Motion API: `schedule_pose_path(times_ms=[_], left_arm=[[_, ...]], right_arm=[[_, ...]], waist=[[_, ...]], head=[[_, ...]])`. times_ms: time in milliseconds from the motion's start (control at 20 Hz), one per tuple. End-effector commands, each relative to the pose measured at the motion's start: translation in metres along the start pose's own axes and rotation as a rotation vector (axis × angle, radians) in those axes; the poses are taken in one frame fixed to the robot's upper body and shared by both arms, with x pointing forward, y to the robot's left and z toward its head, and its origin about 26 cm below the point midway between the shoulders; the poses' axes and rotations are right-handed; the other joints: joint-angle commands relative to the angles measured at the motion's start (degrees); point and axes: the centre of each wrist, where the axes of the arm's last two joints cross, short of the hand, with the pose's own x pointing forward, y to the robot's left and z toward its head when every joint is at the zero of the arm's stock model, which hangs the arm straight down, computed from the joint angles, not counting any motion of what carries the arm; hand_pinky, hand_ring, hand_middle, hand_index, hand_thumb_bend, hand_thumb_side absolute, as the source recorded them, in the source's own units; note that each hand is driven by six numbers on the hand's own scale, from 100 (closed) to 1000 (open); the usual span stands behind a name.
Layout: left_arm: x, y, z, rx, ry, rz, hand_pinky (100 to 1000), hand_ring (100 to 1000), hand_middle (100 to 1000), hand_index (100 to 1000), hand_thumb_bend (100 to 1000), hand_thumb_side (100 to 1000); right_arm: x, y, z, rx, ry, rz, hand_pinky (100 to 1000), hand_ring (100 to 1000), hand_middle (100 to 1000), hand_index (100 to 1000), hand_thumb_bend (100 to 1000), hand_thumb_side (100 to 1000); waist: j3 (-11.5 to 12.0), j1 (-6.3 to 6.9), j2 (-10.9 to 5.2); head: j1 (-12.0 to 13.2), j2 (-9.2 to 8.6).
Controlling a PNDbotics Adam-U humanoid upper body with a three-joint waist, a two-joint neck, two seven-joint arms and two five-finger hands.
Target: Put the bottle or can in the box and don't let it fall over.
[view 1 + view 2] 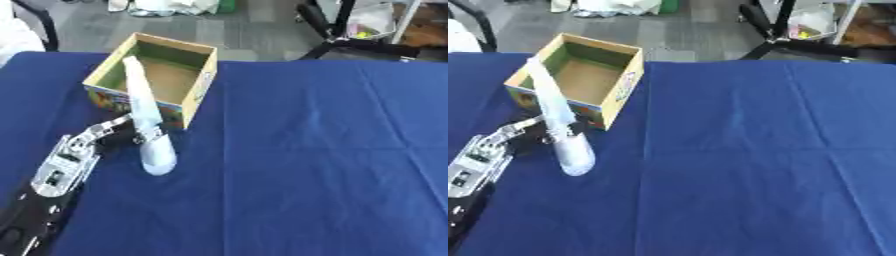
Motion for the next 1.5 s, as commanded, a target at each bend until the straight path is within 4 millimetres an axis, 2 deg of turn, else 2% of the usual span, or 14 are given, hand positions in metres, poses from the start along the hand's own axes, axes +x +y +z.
schedule_pose_path(times_ms=[50,100,200,300,350,400,450,600,650,850,1050,1250,1500], left_arm=[[-0.006,0.001,0.001,0.011,0.033,-0.019,1000,595,672,625,100,456],[-0.006,0.001,0.000,0.017,0.034,-0.021,1000,590,661,612,100,457],[-0.008,0.001,0.000,0.023,0.032,-0.016,1000,539,570,508,100,477],[-0.011,0.000,-0.001,0.021,0.028,-0.004,1000,512,519,449,100,489],[-0.012,0.000,-0.001,0.021,0.026,0.006,1000,476,459,378,100,506],[-0.013,0.000,-0.002,0.020,0.024,0.015,1000,480,451,369,100,507],[-0.014,0.000,-0.002,0.018,0.024,0.022,1000,457,394,315,100,514],[-0.017,-0.002,-0.003,0.012,0.028,0.033,1000,423,310,237,100,520],[-0.017,-0.002,-0.003,0.009,0.027,0.035,1000,440,284,211,100,519],[-0.018,-0.003,-0.004,0.004,0.021,0.039,1000,412,223,171,100,539],[-0.013,-0.002,-0.004,-0.006,-0.020,0.027,1000,387,214,169,100,572],[0.003,0.002,-0.003,0.007,-0.121,-0.028,1000,389,217,170,100,645],[0.021,0.007,0.000,0.045,-0.228,-0.072,1000,391,218,169,100,672]], right_arm=[[0.009,-0.001,-0.004,0.001,-0.028,0.011,981,1000,1000,1000,100,532],[0.009,-0.001,-0.004,-0.001,-0.028,0.011,981,1000,1000,1000,100,532],[0.009,-0.001,-0.004,-0.004,-0.028,0.011,990,1000,1000,1000,100,532],[0.009,-0.001,-0.004,-0.006,-0.027,0.011,990,1000,1000,1000,100,532],[0.009,-0.001,-0.004,-0.007,-0.027,0.011,991,1000,1000,1000,100,532],[0.009,-0.001,-0.004,-0.008,-0.027,0.011,992,1000,1000,1000,100,532],[0.009,-0.001,-0.004,-0.009,-0.027,0.010,994,1000,1000,1000,100,533],[0.009,-0.002,-0.004,-0.014,-0.027,0.009,996,1000,1000,1000,100,533],[0.009,-0.002,-0.004,-0.014,-0.027,0.009,996,1000,1000,1000,100,533],[0.009,-0.002,-0.004,-0.016,-0.027,0.009,998,1000,1000,1000,100,532],[0.009,-0.002,-0.004,-0.017,-0.026,0.009,999,1000,1000,1000,100,534],[0.009,-0.002,-0.004,-0.018,-0.026,0.009,1000,1000,1000,1000,100,534],[0.009,-0.002,-0.004,-0.020,-0.026,0.008,1000,1000,1000,1000,100,534]], waist=[[0.0,-0.19,-0.19],[0.0,-0.20,-0.18],[0.0,-0.21,-0.18],[0.1,-0.22,-0.17],[0.0,-0.23,-0.17],[0.0,-0.24,-0.17],[0.0,-0.25,-0.16],[0.0,-0.28,-0.14],[0.0,-0.29,-0.13],[0.0,-0.32,-0.10],[0.0,-0.33,-0.13],[0.0,-0.29,-0.20],[0.0,-0.24,-0.25]], head=[[0.3,-0.74],[0.3,-0.78],[0.3,-0.82],[0.4,-0.78],[0.4,-0.83],[0.3,-0.89],[0.3,-0.89],[0.3,-0.74],[0.3,-0.75],[0.3,-0.59],[0.3,-0.45],[0.3,-0.32],[0.1,-0.24]])
